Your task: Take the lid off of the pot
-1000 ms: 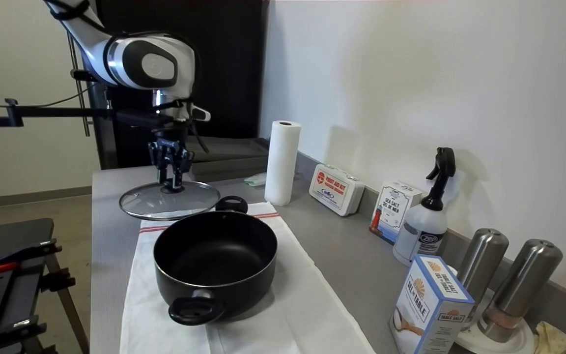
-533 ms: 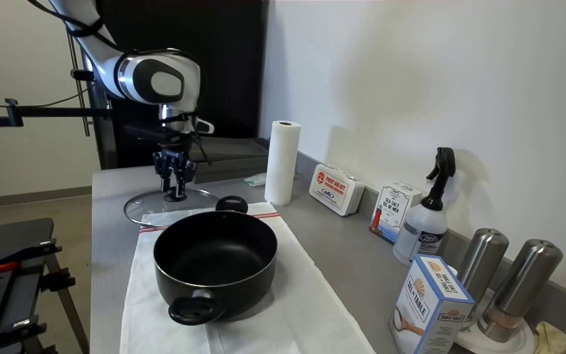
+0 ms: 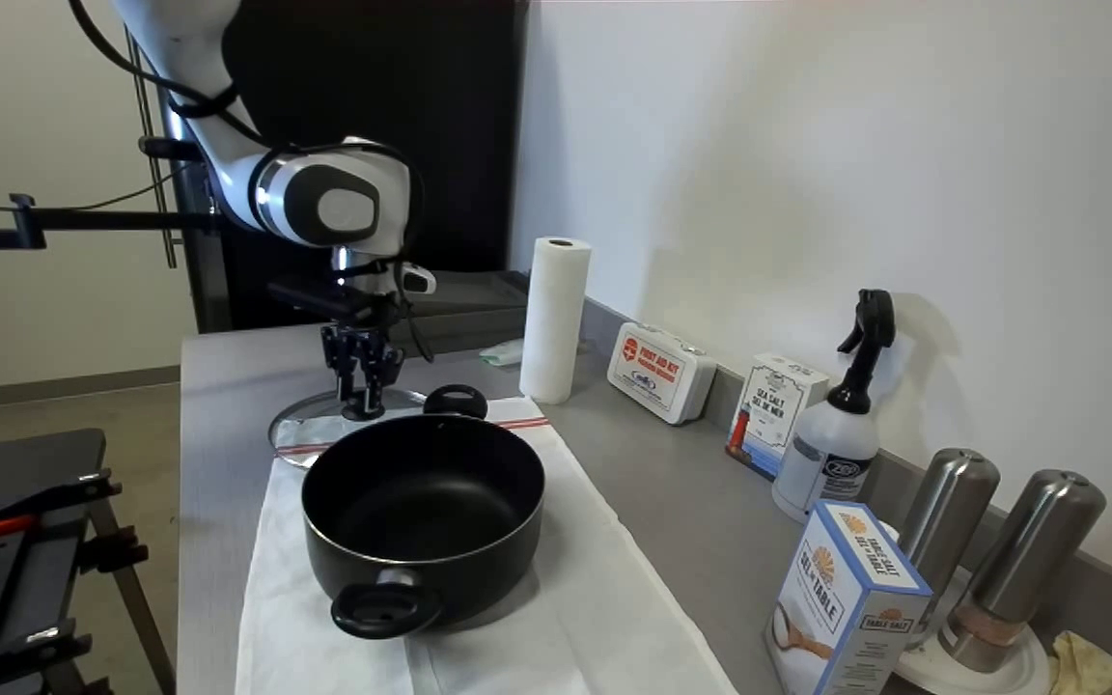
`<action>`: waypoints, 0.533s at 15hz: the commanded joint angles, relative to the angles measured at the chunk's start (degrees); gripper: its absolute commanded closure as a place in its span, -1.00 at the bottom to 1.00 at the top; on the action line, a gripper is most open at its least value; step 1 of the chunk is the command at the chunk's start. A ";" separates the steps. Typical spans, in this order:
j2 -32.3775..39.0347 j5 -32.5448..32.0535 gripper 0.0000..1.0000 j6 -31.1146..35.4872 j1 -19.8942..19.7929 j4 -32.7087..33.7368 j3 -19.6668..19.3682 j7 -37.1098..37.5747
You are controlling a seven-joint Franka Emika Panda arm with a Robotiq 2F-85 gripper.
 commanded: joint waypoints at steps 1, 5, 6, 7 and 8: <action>2.51 -1.70 0.51 1.34 0.52 2.49 -1.13 -0.38; 3.15 -1.99 0.51 1.44 0.55 3.07 -1.13 -0.93; 3.02 -1.85 0.51 1.34 0.45 3.04 -1.00 -1.23; 2.93 -1.79 0.51 1.35 0.41 2.99 -0.95 -1.41; 2.70 -1.72 0.32 1.18 0.37 2.87 -0.89 -1.56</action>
